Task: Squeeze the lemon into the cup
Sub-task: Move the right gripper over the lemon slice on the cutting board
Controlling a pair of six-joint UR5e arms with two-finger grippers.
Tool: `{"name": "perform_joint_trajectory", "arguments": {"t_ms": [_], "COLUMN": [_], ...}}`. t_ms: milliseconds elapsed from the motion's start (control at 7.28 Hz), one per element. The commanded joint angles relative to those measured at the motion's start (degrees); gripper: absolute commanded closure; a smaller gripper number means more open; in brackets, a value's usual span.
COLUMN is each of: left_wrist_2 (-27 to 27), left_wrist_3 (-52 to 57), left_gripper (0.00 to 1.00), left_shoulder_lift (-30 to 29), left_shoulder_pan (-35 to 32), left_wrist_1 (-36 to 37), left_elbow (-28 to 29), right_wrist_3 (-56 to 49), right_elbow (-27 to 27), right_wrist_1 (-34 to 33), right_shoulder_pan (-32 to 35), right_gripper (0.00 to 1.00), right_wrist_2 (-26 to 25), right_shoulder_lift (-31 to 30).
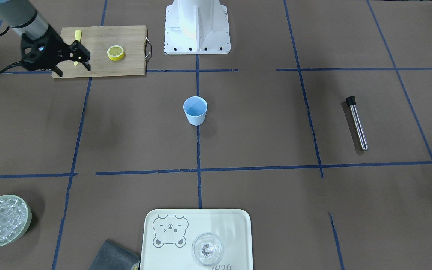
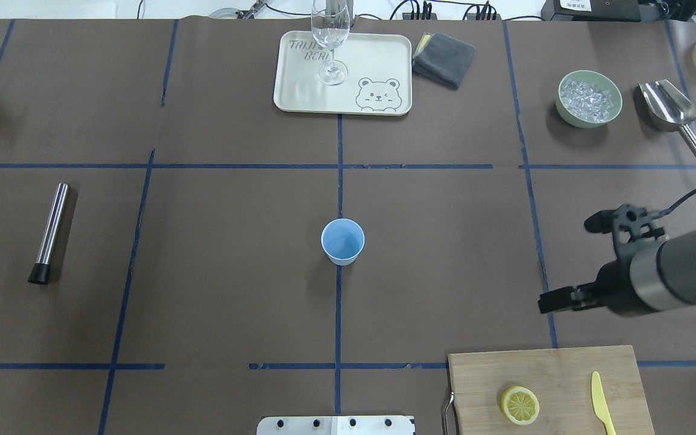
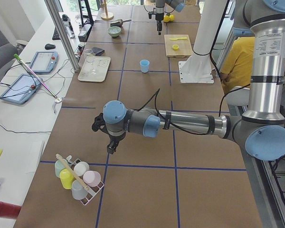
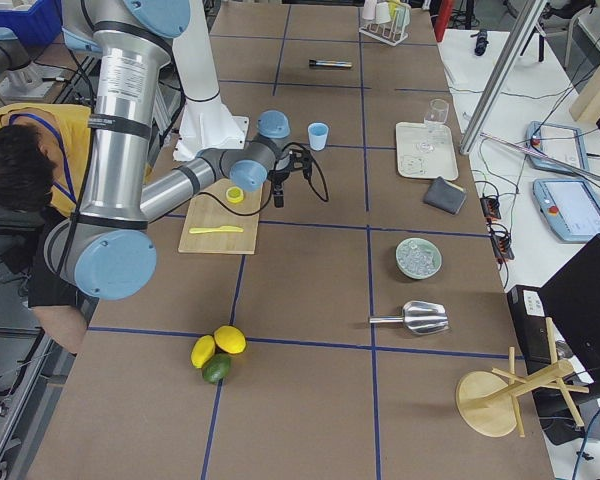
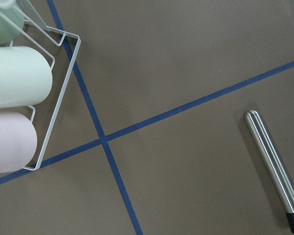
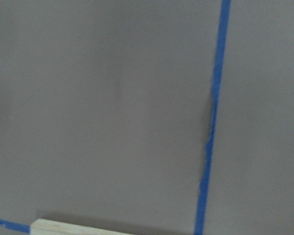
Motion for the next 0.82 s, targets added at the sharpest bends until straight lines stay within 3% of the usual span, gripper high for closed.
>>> {"name": "perform_joint_trajectory", "arguments": {"t_ms": [0, 275, 687], "left_wrist_2": [-0.1, 0.0, 0.0], "left_wrist_3": [-0.2, -3.0, -3.1], "left_gripper": [0.00, 0.00, 0.00], "left_shoulder_lift": [0.0, -0.2, -0.1], "left_shoulder_pan": [0.2, 1.3, 1.4], "left_wrist_1": [-0.1, -0.2, 0.0], "left_elbow": [-0.3, -0.9, -2.4], "right_wrist_3": [13.4, 20.1, 20.6], "right_elbow": [3.2, 2.5, -0.2], "right_wrist_1": [-0.4, -0.5, -0.3], "right_shoulder_pan": [-15.5, -25.1, -27.4], "right_gripper": [0.01, 0.01, 0.01], "right_wrist_2": [-11.7, -19.0, -21.4], "right_shoulder_lift": [0.1, -1.9, -1.5]}}
